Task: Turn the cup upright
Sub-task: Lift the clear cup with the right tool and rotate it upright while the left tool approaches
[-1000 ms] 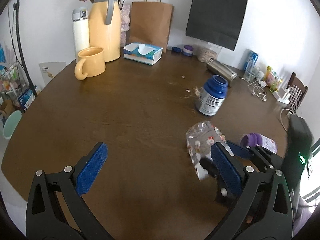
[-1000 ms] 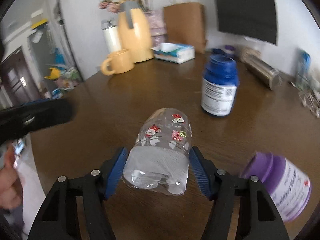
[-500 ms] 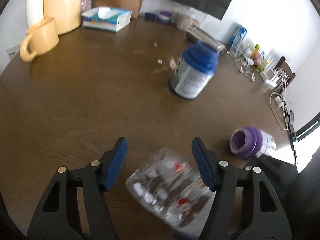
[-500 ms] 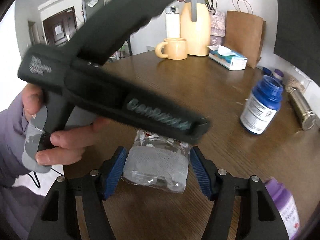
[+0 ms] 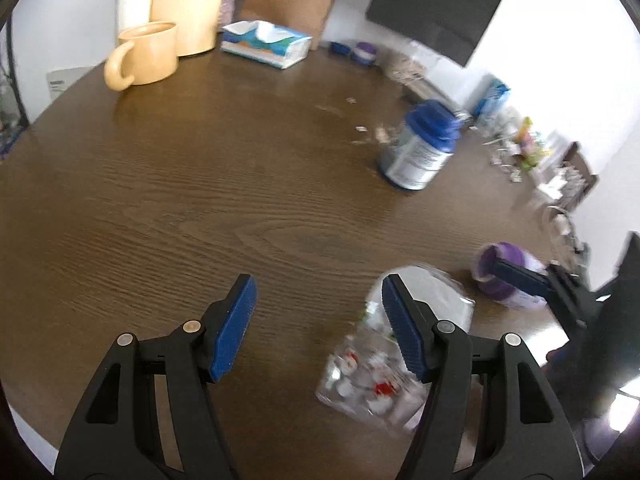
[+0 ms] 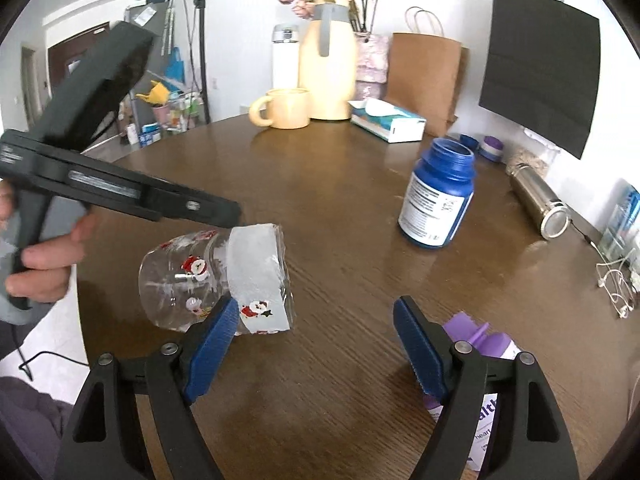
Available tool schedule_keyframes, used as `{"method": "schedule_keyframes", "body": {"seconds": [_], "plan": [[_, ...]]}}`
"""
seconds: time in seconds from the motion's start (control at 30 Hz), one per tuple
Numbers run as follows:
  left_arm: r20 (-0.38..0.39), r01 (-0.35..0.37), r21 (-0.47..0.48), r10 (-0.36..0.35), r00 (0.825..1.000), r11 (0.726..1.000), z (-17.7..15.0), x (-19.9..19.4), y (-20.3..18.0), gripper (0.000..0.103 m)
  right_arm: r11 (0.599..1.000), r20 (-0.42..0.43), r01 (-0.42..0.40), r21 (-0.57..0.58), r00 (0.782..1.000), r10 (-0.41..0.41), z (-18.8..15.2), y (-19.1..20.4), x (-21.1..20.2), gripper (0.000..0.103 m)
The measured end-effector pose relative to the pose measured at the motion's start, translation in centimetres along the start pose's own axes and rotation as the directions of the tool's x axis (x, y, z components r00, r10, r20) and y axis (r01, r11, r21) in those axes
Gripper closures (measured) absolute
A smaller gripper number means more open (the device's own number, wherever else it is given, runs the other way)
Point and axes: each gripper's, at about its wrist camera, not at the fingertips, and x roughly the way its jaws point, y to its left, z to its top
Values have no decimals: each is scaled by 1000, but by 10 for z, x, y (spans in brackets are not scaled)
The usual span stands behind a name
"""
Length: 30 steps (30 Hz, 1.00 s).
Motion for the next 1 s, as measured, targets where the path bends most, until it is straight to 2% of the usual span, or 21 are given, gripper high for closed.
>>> {"method": "schedule_keyframes", "body": {"seconds": [0.1,0.17,0.23,0.27,0.33,0.4,0.47,0.53,0.67,0.8,0.87,0.93,1.0], "plan": [[-35,98,44,-96,995,994,-5,-5,-6,41,999,17,18,26,1000,-19,1,-5,-2,19],[-44,118,88,-114,992,989,-8,-7,-14,41,998,32,29,56,999,-31,1,-12,-8,19],[-60,112,156,-103,993,981,-11,-6,-26,41,996,46,19,91,999,-23,0,-20,-15,19],[-84,122,217,-106,991,968,-11,-5,-35,40,994,48,12,105,999,-17,0,-24,-17,19],[-136,152,316,-114,984,937,-16,0,-53,31,991,42,-10,136,999,4,1,-31,-18,19],[-169,117,404,-51,984,907,-19,13,-70,30,987,42,-24,162,999,17,2,-36,-18,19],[-172,50,453,32,985,890,-21,27,-80,41,981,41,-42,191,999,34,3,-41,-19,19],[-165,56,452,22,986,890,-18,28,-82,43,975,46,-59,214,998,50,5,-45,-20,19],[-133,50,398,4,991,916,-16,22,-77,44,967,43,-88,239,996,80,9,-52,-19,19],[-22,11,328,-4,1000,945,-10,5,-69,44,947,49,-156,279,988,148,14,-59,-15,19],[47,-15,299,1,999,954,-5,-4,-65,43,914,69,-240,327,971,230,18,-63,-13,19],[102,-28,271,1,995,962,-2,-8,-63,43,859,95,-335,388,941,324,20,-70,-9,19],[133,-10,237,-23,991,972,-1,-11,-59,43,813,98,-390,432,917,387,21,-72,-3,19]]}}
